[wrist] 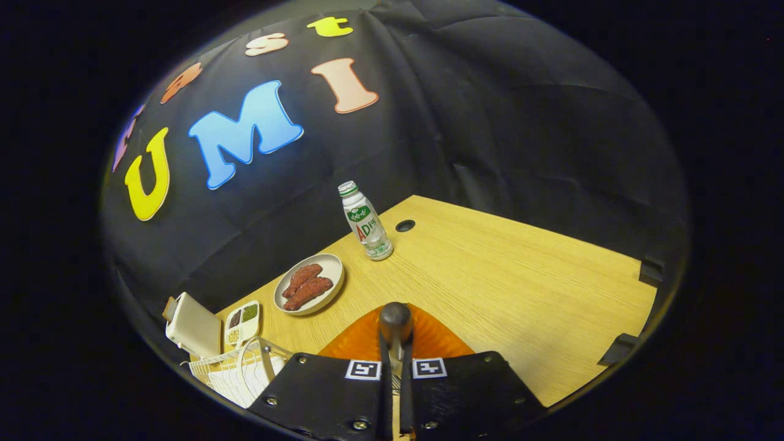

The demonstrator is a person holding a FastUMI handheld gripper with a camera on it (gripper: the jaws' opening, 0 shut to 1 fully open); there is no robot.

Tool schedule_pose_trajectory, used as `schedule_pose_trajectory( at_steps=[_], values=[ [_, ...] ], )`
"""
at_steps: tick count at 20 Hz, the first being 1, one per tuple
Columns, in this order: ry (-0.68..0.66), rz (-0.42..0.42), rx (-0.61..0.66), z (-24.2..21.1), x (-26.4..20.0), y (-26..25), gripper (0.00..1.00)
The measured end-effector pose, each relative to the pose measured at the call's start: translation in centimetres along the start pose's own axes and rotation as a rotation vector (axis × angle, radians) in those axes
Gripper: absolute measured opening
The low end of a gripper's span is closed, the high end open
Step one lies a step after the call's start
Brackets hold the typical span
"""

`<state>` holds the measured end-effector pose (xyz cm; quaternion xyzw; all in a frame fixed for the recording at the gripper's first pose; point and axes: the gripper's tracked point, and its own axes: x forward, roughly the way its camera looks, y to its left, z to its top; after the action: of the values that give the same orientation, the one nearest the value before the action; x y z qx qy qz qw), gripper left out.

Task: Take the plate from the dish rack, then take the spoon from the basket and place it into the plate.

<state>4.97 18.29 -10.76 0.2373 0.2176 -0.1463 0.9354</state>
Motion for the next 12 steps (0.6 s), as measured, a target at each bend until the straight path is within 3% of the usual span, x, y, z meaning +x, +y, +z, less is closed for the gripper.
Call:
schedule_pose_trajectory(
  at_steps=[7, 12],
  values=[
    [-0.111, 0.023, -0.226, 4.7, -5.3, 4.0, 0.04],
    [-0.128, 0.13, -0.351, 4.4, -9.5, 9.1, 0.04]
  ],
)
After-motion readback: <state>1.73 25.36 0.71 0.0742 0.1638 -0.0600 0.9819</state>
